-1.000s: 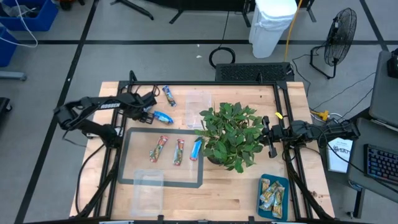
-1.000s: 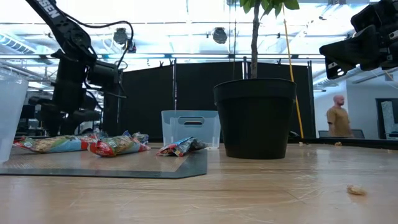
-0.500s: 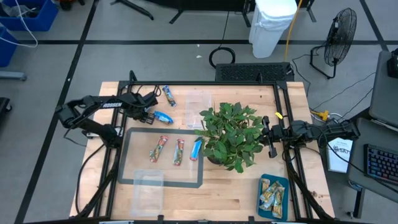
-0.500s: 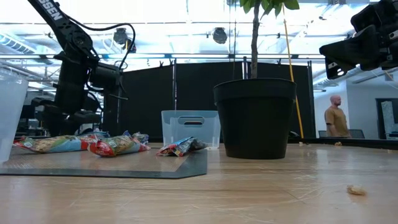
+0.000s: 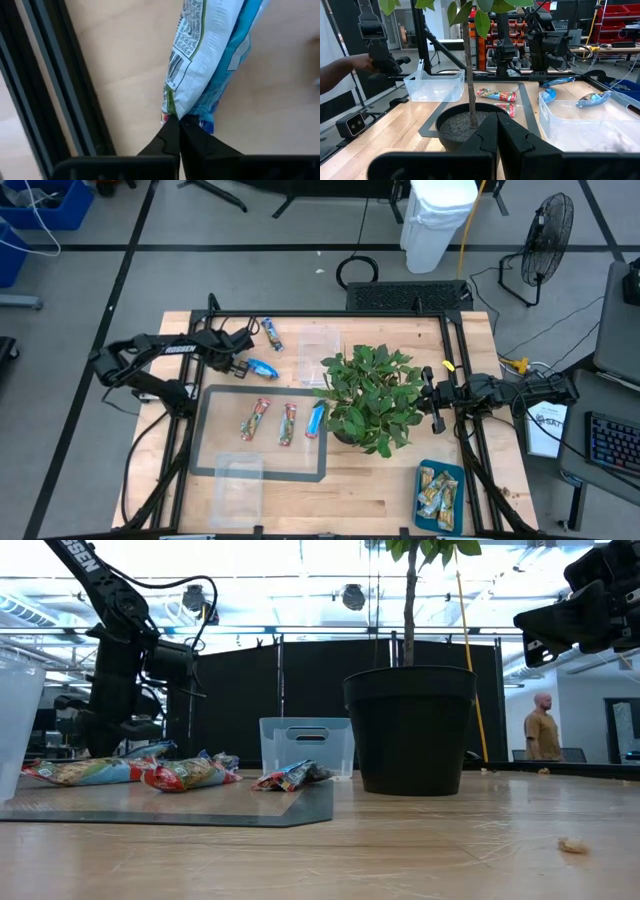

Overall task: Pick and place Granola Bars by type
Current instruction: Put the middle left blue granola bar into the top transparent bin

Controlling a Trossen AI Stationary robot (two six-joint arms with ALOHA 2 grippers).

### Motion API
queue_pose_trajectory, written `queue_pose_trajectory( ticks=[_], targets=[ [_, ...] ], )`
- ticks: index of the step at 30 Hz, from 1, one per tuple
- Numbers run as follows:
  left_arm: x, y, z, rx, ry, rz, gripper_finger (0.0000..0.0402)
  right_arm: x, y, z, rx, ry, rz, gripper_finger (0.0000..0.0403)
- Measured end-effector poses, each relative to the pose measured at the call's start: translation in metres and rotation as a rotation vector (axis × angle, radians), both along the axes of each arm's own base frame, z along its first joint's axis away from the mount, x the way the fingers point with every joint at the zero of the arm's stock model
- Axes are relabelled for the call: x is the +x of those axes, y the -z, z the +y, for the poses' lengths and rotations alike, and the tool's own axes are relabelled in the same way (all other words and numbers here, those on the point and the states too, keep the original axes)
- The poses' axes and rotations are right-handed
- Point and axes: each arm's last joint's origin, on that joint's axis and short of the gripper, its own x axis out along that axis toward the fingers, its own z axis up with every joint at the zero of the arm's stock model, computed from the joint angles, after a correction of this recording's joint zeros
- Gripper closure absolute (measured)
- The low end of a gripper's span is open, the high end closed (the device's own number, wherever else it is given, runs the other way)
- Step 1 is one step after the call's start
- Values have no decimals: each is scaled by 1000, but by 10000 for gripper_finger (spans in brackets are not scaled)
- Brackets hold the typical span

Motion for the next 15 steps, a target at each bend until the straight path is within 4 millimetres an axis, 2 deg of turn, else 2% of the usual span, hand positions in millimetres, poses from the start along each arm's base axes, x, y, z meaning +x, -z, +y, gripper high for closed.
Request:
queue_pose_trajectory(
  ticks=[8, 15],
  targets=[
    [9, -19, -10, 94, 78, -124, 399, 0, 0, 0, 0, 0, 0, 403],
    [21, -46, -29, 145, 202, -400, 400, 0, 0, 0, 0, 0, 0, 403]
  ],
)
